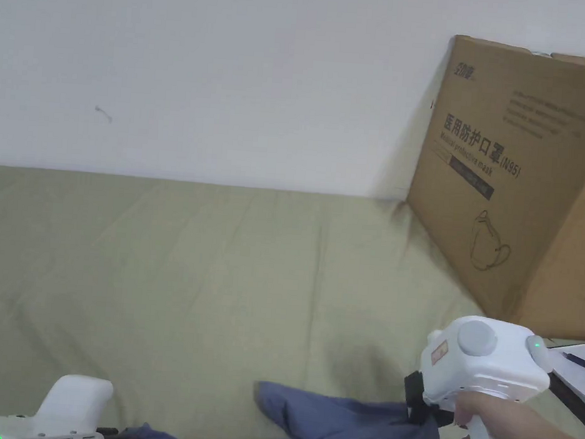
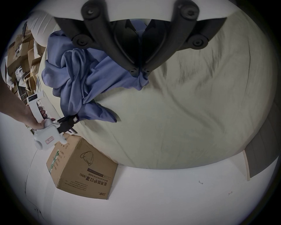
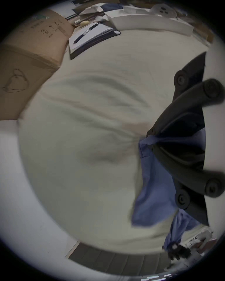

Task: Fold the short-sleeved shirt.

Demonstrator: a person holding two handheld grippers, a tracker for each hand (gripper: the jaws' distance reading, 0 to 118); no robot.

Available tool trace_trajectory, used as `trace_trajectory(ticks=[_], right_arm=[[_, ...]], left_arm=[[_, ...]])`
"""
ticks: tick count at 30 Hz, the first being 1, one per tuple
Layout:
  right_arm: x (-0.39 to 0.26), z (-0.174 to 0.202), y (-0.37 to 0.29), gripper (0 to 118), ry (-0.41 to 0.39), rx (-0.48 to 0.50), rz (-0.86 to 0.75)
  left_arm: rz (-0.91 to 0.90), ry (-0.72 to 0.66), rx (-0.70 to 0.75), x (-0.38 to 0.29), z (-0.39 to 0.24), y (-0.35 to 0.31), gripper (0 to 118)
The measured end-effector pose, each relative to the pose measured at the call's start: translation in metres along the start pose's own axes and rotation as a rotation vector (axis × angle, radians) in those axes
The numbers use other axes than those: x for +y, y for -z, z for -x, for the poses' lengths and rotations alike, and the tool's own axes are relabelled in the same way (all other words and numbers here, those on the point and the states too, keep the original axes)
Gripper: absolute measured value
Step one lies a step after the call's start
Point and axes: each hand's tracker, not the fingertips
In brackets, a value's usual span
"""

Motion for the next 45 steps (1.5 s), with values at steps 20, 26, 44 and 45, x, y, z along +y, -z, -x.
trace_trajectory(ticks=[20,26,44,45], right_arm=[[-0.082,-0.022,-0.378,4,-0.024,0.347,-0.494],[-0.063,-0.02,-0.46,4,-0.03,0.327,-0.617],[0.086,0.036,-0.506,4,-0.08,0.146,-0.864],[0.094,0.039,-0.503,4,-0.076,0.128,-0.875]], left_arm=[[-0.388,-0.107,0.04,0.096,-0.01,-0.3,0],[-0.504,0.045,0.133,0.146,-0.035,-0.38,0],[-0.632,-0.146,0.261,0.277,0.005,-0.362,0],[-0.644,-0.155,0.264,0.281,0.006,-0.354,0]])
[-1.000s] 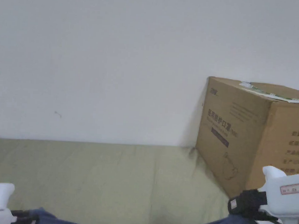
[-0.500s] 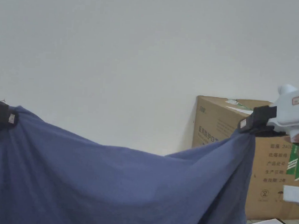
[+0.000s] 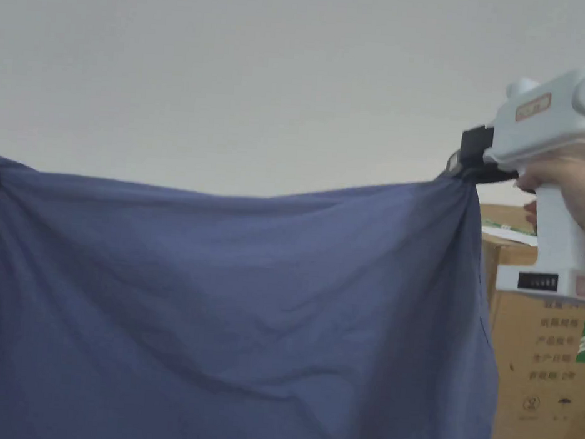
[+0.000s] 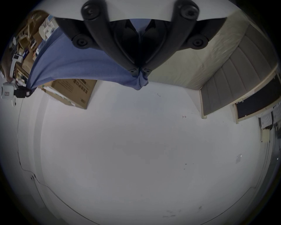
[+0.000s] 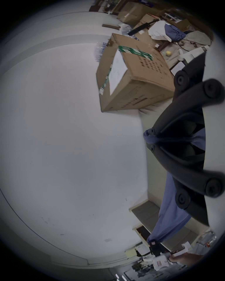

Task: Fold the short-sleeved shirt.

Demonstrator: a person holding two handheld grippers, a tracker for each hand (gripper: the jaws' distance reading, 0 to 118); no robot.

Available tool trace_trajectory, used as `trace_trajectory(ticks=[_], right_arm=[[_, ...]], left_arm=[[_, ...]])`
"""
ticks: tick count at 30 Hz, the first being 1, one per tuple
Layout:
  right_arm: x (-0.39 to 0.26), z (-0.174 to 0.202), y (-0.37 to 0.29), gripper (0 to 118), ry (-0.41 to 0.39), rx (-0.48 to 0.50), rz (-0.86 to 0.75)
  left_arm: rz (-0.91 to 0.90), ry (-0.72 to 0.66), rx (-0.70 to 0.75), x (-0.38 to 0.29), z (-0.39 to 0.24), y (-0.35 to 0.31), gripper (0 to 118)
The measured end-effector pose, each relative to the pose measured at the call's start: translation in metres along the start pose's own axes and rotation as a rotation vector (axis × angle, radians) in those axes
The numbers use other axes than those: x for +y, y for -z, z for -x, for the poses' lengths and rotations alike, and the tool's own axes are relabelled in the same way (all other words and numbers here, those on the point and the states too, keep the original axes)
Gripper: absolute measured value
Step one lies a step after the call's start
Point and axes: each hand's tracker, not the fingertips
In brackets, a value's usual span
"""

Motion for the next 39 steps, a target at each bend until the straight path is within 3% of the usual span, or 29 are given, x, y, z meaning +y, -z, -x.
trace_trajectory(ticks=[6,10,14,17,19,22,28,31,36,39], right_arm=[[-0.003,0.004,0.031,4,0.02,-0.036,-0.134],[-0.023,0.007,0.043,4,0.013,-0.033,-0.186],[-0.063,0.006,0.053,4,-0.048,-0.059,-0.198],[-0.116,-0.004,0.053,4,-0.098,-0.002,-0.167],[-0.166,-0.015,0.052,4,-0.05,0.054,-0.114],[-0.254,-0.025,0.041,4,0.013,0.054,0.019],[-0.392,-0.042,-0.012,4,-0.036,0.058,0.277],[-0.43,-0.047,-0.06,4,-0.007,0.065,0.316],[-0.451,-0.065,-0.134,4,0.157,0.059,0.299],[-0.454,-0.072,-0.158,4,0.175,0.03,0.297]], left_arm=[[-0.122,-0.053,0.023,-0.017,-0.008,0.03,0],[-0.197,0.006,0.07,-0.034,-0.012,0.039,0],[-0.218,0.004,0.061,-0.065,-0.004,0.038,0],[-0.152,-0.007,0.067,-0.106,0.005,0.036,0],[-0.064,0.006,0.12,-0.146,0.007,0.034,0],[0.123,-0.009,0.025,-0.213,0.014,0.027,0],[0.35,0.154,-0.033,-0.324,0.024,-0.021,0],[0.378,0.102,-0.064,-0.352,0.035,-0.061,0],[0.355,-0.053,-0.018,-0.37,0.059,-0.125,0],[0.376,-0.065,-0.008,-0.372,0.066,-0.141,0]])
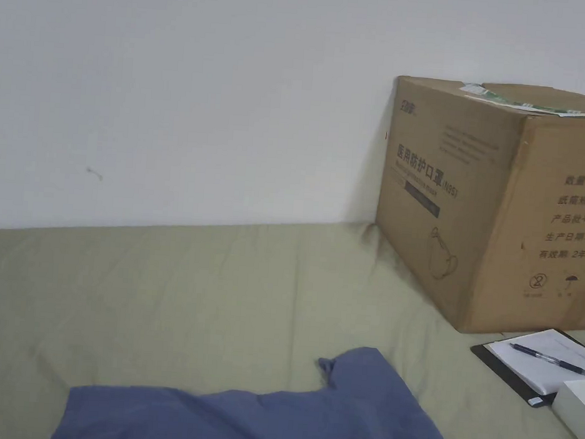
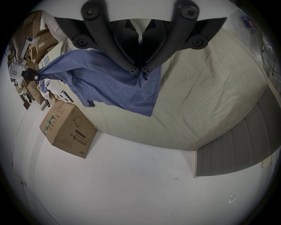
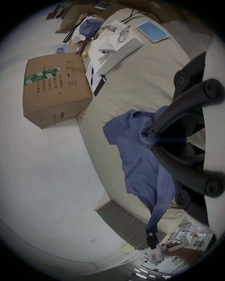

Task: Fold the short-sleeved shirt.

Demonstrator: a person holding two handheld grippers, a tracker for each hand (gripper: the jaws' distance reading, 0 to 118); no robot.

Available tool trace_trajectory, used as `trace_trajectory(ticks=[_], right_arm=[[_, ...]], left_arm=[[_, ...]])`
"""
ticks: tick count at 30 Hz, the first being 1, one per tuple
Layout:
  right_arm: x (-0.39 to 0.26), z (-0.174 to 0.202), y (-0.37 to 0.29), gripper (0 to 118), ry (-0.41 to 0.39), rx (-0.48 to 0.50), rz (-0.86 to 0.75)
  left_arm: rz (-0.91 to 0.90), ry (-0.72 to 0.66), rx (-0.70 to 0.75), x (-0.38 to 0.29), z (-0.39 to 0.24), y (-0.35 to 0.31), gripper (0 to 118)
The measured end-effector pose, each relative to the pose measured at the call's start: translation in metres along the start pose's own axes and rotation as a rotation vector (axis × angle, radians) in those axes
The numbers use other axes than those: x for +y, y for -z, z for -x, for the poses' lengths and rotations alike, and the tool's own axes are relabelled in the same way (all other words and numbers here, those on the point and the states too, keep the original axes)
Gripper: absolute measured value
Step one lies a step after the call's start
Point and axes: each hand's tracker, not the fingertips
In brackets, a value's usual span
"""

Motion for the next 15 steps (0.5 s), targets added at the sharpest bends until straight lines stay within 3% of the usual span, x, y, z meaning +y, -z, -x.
trace_trajectory(ticks=[3,7,9,11,12,13,14,15], right_arm=[[-0.006,-0.008,0.01,4,0.015,-0.011,0.042],[-0.016,-0.017,0.062,4,0.019,-0.104,0.255],[-0.025,-0.019,0.081,4,0.04,-0.16,0.292],[-0.031,-0.024,0.093,7,0.076,-0.151,0.297],[-0.032,-0.026,0.096,17,0.111,-0.164,0.306],[-0.032,-0.027,0.099,38,0.137,-0.181,0.319],[-0.033,-0.03,0.098,84,0.149,-0.185,0.317],[-0.033,-0.03,0.099,109,0.139,-0.178,0.32]], left_arm=[[0.047,0.018,0.001,-0.001,0.0,0.008,0],[0.196,0.029,0.041,-0.006,0.002,0.053,0],[0.249,-0.009,0.091,-0.013,0.003,0.072,1],[0.242,-0.04,0.073,-0.022,0.005,0.083,6],[0.261,-0.072,0.077,-0.023,0.006,0.089,17],[0.265,-0.088,0.077,-0.023,0.007,0.093,43],[0.261,-0.106,0.074,-0.023,0.008,0.094,91],[0.256,-0.108,0.071,-0.024,0.015,0.097,117]])
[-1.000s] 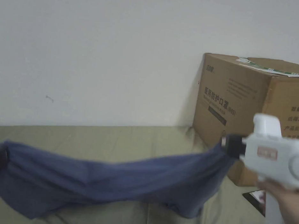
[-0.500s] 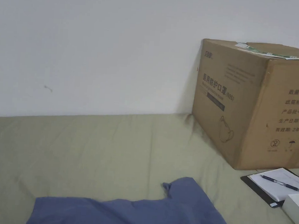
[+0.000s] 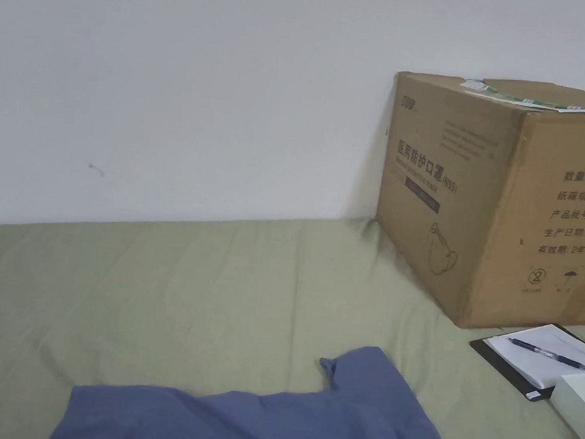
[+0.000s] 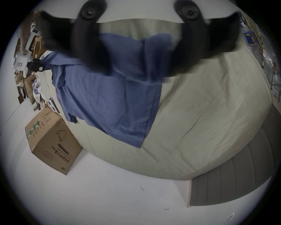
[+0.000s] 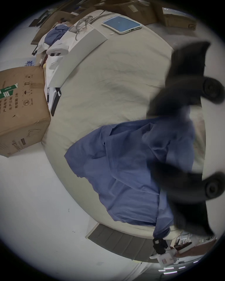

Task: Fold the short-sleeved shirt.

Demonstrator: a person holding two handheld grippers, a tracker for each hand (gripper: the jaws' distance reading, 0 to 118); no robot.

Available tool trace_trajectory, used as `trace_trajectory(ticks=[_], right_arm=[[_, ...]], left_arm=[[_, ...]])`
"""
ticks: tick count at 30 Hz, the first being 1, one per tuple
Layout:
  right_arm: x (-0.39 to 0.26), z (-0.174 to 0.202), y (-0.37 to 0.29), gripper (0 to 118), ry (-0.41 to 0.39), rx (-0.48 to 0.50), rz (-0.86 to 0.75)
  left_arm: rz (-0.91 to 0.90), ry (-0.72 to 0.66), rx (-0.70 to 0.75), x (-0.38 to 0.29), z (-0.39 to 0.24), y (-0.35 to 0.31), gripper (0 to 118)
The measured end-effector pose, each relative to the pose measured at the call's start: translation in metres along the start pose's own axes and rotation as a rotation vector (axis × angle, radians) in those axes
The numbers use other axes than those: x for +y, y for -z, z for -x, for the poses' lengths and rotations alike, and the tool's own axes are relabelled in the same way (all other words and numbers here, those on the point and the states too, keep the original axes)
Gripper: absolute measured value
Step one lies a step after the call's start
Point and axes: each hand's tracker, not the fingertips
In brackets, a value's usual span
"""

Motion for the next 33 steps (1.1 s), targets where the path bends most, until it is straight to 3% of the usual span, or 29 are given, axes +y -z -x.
trace_trajectory(ticks=[1,9,12,16,17,18,19,20,22,24,29,33], right_arm=[[-0.001,0.001,-0.001,118,-0.011,-0.003,0.002],[0.004,0.036,-0.082,113,-0.125,0.057,-0.28],[-0.008,0.068,-0.126,112,-0.219,0.179,-0.529],[-0.035,0.114,-0.167,97,-0.362,0.191,-0.812],[-0.041,0.123,-0.172,78,-0.395,0.186,-0.86],[-0.048,0.132,-0.176,51,-0.428,0.162,-0.909],[-0.053,0.14,-0.177,21,-0.447,0.131,-0.939],[-0.056,0.146,-0.178,0,-0.462,0.11,-0.951],[-0.063,0.151,-0.181,0,-0.451,0.119,-0.947],[-0.066,0.148,-0.181,0,-0.427,0.234,-0.911],[-0.054,0.142,-0.182,0,-0.434,0.164,-0.916],[0.012,0.135,-0.172,0,-0.394,0.09,-0.849]], left_arm=[[-0.009,-0.012,-0.001,0.0,-0.001,-0.001,115],[-0.266,-0.017,-0.119,0.007,-0.022,-0.074,114],[-0.405,0.029,-0.194,0.005,-0.044,-0.113,114],[-0.664,0.185,-0.269,-0.021,-0.075,-0.153,112],[-0.71,0.227,-0.241,-0.028,-0.082,-0.159,102],[-0.746,0.258,-0.218,-0.035,-0.09,-0.164,84],[-0.764,0.287,-0.212,-0.041,-0.095,-0.168,50],[-0.763,0.301,-0.204,-0.041,-0.098,-0.169,0],[-0.747,0.294,-0.133,-0.048,-0.103,-0.169,0],[-0.721,0.267,-0.244,-0.049,-0.096,-0.167,0],[-0.706,0.255,-0.207,-0.054,-0.09,-0.162,0],[-0.603,0.161,-0.191,-0.053,-0.077,-0.139,0]])
